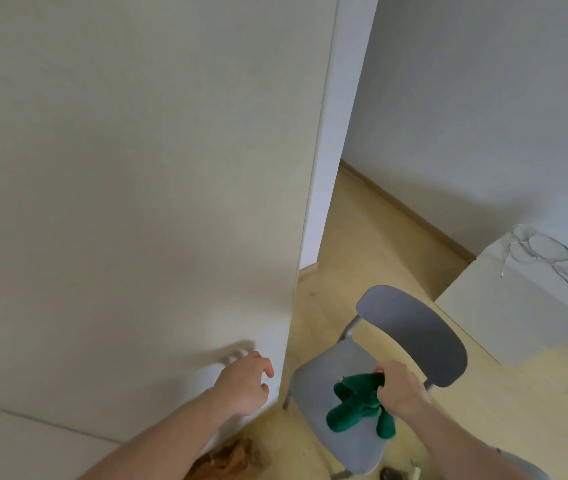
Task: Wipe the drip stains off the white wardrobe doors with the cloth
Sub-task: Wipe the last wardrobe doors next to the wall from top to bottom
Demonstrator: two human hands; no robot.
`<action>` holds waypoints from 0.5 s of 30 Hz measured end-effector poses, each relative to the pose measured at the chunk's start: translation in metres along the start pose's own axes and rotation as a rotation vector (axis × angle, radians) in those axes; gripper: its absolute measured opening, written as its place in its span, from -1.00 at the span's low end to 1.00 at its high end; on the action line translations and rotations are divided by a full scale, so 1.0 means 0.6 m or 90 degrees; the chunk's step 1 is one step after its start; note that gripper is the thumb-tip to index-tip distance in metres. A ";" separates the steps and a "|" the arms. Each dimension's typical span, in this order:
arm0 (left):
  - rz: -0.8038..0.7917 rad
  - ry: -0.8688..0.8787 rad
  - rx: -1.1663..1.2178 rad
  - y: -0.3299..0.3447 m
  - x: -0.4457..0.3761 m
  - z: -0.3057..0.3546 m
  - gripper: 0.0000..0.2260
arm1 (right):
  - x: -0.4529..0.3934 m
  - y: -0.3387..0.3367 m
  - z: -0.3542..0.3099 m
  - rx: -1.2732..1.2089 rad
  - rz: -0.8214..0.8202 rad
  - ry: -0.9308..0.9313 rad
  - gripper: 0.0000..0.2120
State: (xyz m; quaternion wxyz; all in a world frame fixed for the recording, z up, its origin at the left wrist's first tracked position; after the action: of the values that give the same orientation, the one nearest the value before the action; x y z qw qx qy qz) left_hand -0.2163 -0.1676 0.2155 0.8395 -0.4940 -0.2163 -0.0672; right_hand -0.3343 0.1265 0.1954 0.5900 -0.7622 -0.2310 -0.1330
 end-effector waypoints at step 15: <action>0.044 -0.205 0.089 0.071 -0.036 0.025 -0.71 | -0.189 0.021 -0.013 0.120 -0.107 -0.176 -0.60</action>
State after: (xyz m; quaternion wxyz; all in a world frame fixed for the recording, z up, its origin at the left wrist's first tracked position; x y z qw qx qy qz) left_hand -0.2260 -0.1355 0.1786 0.8280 -0.4458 -0.3353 0.0570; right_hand -0.4247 0.0942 0.1330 0.6086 -0.6923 -0.3839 -0.0537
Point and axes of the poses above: each hand's wrist, its own x-axis away from the middle knuckle, its own y-axis out of the palm, z = x × y, the point moved 7 cm from there along -x, towards the middle knuckle, and after that the axes turned 2 degrees about -y, right-handed, at the moved point
